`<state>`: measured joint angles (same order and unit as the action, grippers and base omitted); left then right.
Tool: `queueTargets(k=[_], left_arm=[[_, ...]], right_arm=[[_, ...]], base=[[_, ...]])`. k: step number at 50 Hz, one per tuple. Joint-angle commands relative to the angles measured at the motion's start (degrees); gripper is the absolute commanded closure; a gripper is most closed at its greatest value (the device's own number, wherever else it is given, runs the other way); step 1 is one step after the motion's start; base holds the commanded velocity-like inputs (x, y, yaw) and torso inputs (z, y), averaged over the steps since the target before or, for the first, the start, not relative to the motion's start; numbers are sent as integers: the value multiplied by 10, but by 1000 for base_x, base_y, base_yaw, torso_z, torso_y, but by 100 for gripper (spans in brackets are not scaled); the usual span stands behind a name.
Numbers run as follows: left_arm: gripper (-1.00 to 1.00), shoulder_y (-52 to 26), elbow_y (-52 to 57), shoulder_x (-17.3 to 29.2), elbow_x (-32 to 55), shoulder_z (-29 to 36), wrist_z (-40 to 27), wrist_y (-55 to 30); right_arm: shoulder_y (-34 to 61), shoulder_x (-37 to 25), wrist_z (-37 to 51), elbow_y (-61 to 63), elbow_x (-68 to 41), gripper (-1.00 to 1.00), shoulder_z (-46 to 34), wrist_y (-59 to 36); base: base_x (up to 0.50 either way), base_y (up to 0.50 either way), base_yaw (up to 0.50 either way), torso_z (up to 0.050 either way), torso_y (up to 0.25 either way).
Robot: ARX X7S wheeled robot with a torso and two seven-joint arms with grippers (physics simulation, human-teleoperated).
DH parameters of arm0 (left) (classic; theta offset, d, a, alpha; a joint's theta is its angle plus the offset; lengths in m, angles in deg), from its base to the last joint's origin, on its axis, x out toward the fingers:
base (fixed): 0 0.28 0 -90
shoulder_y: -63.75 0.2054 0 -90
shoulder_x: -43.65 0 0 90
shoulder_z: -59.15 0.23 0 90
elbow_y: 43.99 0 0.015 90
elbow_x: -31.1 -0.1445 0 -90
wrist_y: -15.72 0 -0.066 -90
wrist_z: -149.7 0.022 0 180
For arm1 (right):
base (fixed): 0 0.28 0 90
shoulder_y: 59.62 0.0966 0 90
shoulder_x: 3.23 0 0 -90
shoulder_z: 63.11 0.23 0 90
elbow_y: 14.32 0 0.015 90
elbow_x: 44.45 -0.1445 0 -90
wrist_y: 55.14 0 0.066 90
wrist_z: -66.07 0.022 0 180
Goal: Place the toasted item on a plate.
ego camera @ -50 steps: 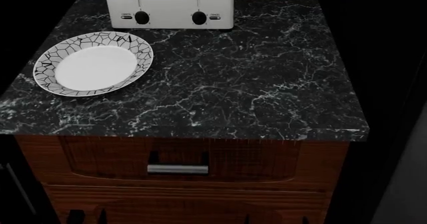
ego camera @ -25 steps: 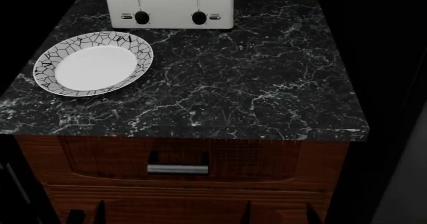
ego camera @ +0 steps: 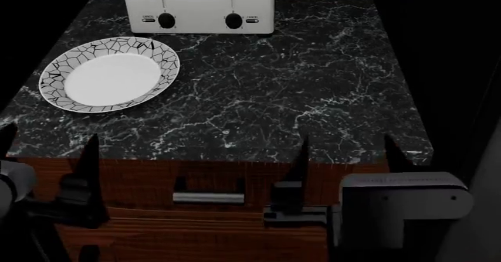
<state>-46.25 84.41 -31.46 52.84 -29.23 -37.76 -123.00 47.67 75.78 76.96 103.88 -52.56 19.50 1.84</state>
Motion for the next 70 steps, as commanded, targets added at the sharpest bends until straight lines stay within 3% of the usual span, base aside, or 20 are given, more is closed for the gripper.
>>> queueTargets(k=[1,18,30,37,38,70], left_arm=[[-100,-145,3,6,55,-30,-5,-130],[-100,-340,-93,4,106,-69,-7,-273],[-100,-408,-133,17,109,-58,-6,-296],[-100,-403,-121,19,114,-57,-10,-304],[-100,-405,-116,22,108,-35,-12,-299],[-100,-393,-118,29,117,-33,-16,-287]], right_arm=[[117,-17,-10,25,-22,-100,8,-115],[306,-27,-26,-15,-42,-100,3,-246],[369,-26,-28,-24,-49,-100,-7,-284],[359,-22,-29,-24,-55,-100,-4,-278],[338,-23,-37,-26,-61,-100,3,-261],[327,-23,-31,-26,-70,-100,0,-253]], base=[[0,0,0,0,0],[0,0,0,0,0],[0,0,0,0,0],[0,0,0,0,0],[0,500,0,0,0],[0,477,0,0,0]])
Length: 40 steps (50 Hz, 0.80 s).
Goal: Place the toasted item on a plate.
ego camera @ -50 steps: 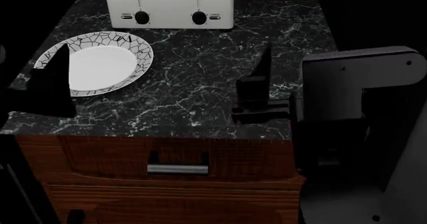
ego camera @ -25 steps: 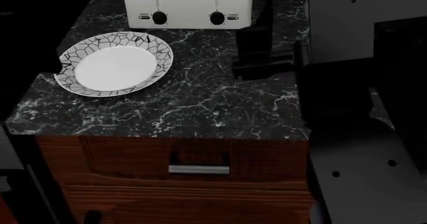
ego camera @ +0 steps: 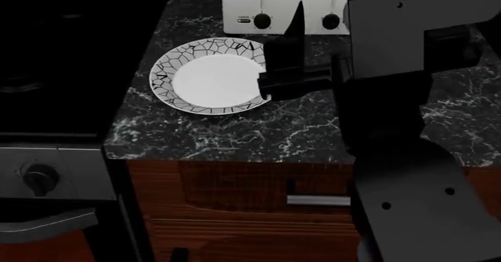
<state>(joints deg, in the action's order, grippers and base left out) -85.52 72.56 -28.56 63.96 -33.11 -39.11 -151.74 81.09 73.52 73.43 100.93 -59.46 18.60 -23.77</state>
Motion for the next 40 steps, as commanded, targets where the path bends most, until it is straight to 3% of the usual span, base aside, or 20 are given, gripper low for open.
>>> queueTargets(k=[1,20,40], left_arm=[[-100,0,0,-1,7,6,-2,1],[-100,-3,-5,-4,10,16,-9,6],[-100,-1,5,4,24,0,-12,-1]], right_arm=[[-8,-1,5,3,-2,-100,11,4],[-16,-4,8,7,-10,-100,21,10],[-6,-4,13,10,-13,-100,5,0]], base=[[0,70,0,0,0],[8,0,0,0,0],[359,0,0,0,0]])
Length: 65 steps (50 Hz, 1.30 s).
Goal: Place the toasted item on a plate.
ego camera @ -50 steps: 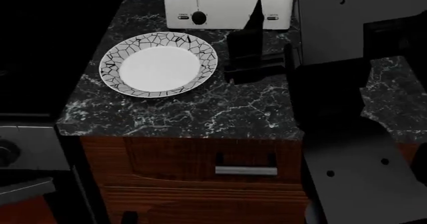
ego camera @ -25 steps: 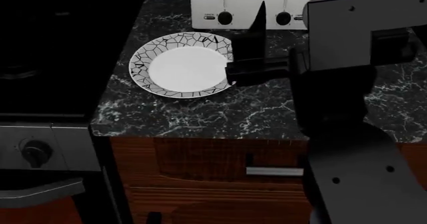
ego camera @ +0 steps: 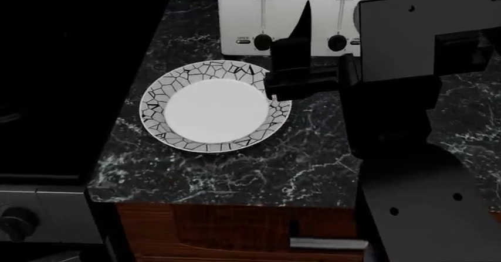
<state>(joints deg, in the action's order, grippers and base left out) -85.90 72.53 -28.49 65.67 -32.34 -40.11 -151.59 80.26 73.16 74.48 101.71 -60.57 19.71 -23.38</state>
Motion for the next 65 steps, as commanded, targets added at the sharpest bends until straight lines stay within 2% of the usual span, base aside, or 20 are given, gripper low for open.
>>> queueTargets(k=[1,65], left_arm=[[-100,4,6,4,7,-7,-3,-3],[-100,4,13,15,34,-9,-19,-5]], right_arm=[[3,0,3,3,-2,-100,-7,-4],[10,-6,15,15,-23,-100,-9,-12]], base=[[398,0,0,0,0],[399,0,0,0,2]])
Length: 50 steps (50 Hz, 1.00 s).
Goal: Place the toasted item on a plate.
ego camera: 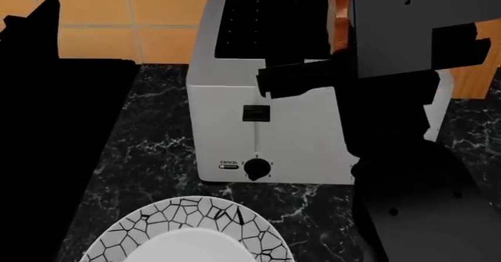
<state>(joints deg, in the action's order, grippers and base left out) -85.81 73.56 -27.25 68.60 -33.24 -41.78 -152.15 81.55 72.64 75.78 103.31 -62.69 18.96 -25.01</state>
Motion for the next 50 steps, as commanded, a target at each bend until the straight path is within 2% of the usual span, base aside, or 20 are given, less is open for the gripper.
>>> queueTargets(k=[1,6,21,30,37,39,40,42,43,50], left_arm=[[-100,4,3,3,5,-1,-3,1],[-100,7,5,4,7,0,-3,3],[-100,6,-4,6,9,5,-5,10],[-100,10,-4,8,12,3,-5,15],[-100,14,4,8,20,-5,-9,9],[-100,14,5,9,21,-6,-10,7],[-100,14,6,8,23,-7,-11,6],[-100,13,10,8,27,-11,-12,2],[-100,13,10,9,27,-12,-13,2],[-100,13,16,11,35,-20,-16,-6]], right_arm=[[-3,-1,3,1,-2,-100,-2,2],[-1,0,9,0,-2,-100,1,-1],[16,-4,13,9,-7,-100,-4,-20],[123,-22,14,3,-29,-100,-17,-200],[191,-13,11,-28,-47,-100,12,-287],[198,-13,12,-37,-52,-100,13,-294],[215,-24,69,-84,-128,-100,17,-301],[225,-30,76,-83,-132,-100,2,-296],[229,-11,88,-109,-150,-100,42,-300],[281,-13,85,-202,-152,-100,14,-288]], base=[[402,0,0,0,0],[399,0,0,0,2],[0,0,0,0,1],[0,0,0,0,0],[0,0,0,0,0],[0,0,0,0,0],[0,0,0,0,0],[0,0,0,0,0],[0,0,0,0,0],[0,0,0,0,0]])
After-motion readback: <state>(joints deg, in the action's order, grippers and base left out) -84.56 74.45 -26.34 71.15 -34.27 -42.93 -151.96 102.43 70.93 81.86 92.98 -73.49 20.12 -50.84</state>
